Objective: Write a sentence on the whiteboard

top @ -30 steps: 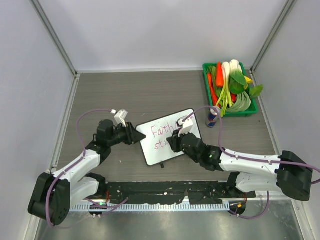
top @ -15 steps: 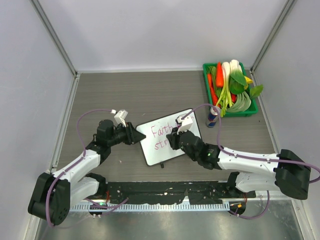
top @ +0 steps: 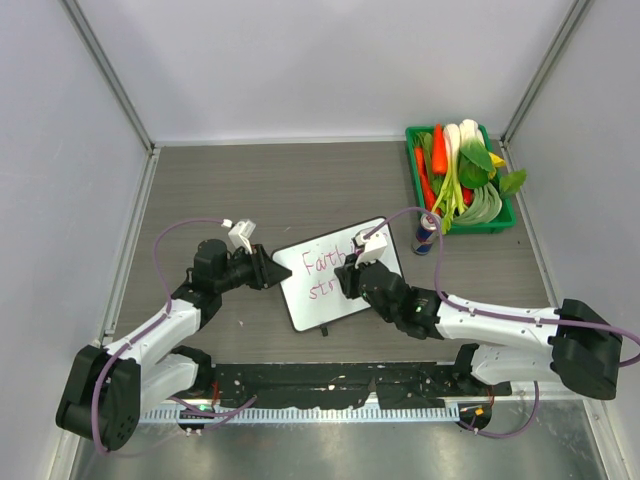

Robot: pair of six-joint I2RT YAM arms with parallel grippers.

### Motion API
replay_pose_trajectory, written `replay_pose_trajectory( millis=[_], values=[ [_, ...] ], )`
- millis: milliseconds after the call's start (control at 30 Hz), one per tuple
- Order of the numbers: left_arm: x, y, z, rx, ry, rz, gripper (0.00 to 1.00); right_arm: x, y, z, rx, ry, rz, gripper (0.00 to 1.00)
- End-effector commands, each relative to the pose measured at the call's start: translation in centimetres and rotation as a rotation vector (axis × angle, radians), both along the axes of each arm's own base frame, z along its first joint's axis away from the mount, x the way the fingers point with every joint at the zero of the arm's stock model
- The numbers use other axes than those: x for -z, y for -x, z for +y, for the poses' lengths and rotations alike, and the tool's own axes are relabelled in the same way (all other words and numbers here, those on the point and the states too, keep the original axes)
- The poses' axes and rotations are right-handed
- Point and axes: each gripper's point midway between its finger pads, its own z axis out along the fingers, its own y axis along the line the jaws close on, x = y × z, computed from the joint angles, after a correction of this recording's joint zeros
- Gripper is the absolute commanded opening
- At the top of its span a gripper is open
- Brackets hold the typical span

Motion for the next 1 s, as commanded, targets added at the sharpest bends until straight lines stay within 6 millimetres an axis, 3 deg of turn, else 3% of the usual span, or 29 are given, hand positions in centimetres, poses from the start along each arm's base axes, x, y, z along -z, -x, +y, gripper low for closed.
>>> replay_pose_trajectory(
  millis=[0, 200, 433, 533, 967],
  values=[
    [1.5, -0.5, 1.1, -0.034, -0.076, -0.017, 0.00, -0.6, -0.6, -1.1, 0.053, 0.016, -0.021, 0.01],
    [1.5, -0.5, 1.1, -0.032, -0.077, -0.020, 0.00, -0.9, -0.3, -0.8, 0.035, -0.005, -0.018, 0.01],
    [1.6, -0.4, 1.1, -0.031, -0.076, -0.017, 0.00, -3.7, 0.2, -0.3, -0.008, -0.108, -0.055, 0.01],
    [1.5, -0.5, 1.2, -0.036, -0.076, -0.020, 0.00, -4.0, 0.4, -0.3, -0.018, -0.122, -0.059, 0.02],
    [1.5, -0.5, 1.1, -0.031, -0.076, -0.017, 0.00, -0.7, 0.8, 0.0, -0.031, -0.068, 0.001, 0.01]
  ],
)
